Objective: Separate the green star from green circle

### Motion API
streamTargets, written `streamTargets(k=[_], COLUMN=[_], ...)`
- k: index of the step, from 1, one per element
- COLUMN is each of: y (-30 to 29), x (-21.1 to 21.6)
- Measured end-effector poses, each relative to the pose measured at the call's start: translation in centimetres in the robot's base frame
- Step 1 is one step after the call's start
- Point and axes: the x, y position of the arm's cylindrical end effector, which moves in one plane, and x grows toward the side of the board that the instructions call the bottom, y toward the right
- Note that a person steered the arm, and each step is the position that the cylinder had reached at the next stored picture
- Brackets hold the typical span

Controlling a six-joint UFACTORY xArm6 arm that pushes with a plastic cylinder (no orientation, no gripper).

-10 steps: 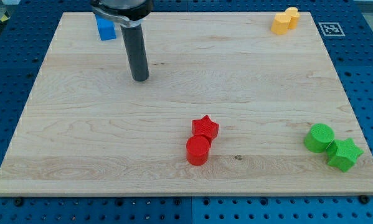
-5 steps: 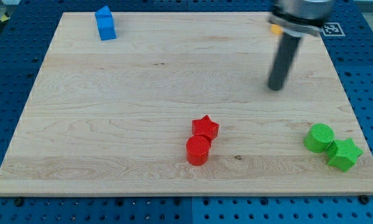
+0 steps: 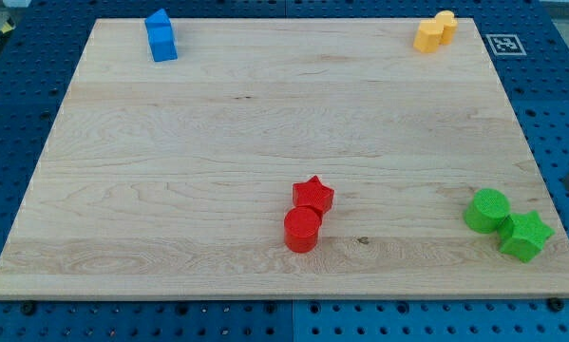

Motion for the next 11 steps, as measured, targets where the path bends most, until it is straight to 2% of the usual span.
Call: streamTargets(k=[2, 5, 6, 7, 8, 9, 10, 11], y=[0.4, 0.4, 0.4, -1.8, -6.9, -9.6, -9.6, -9.6], x=[3.6, 4.7, 6.5, 8.9, 9.6, 9.6, 9.1, 6.5])
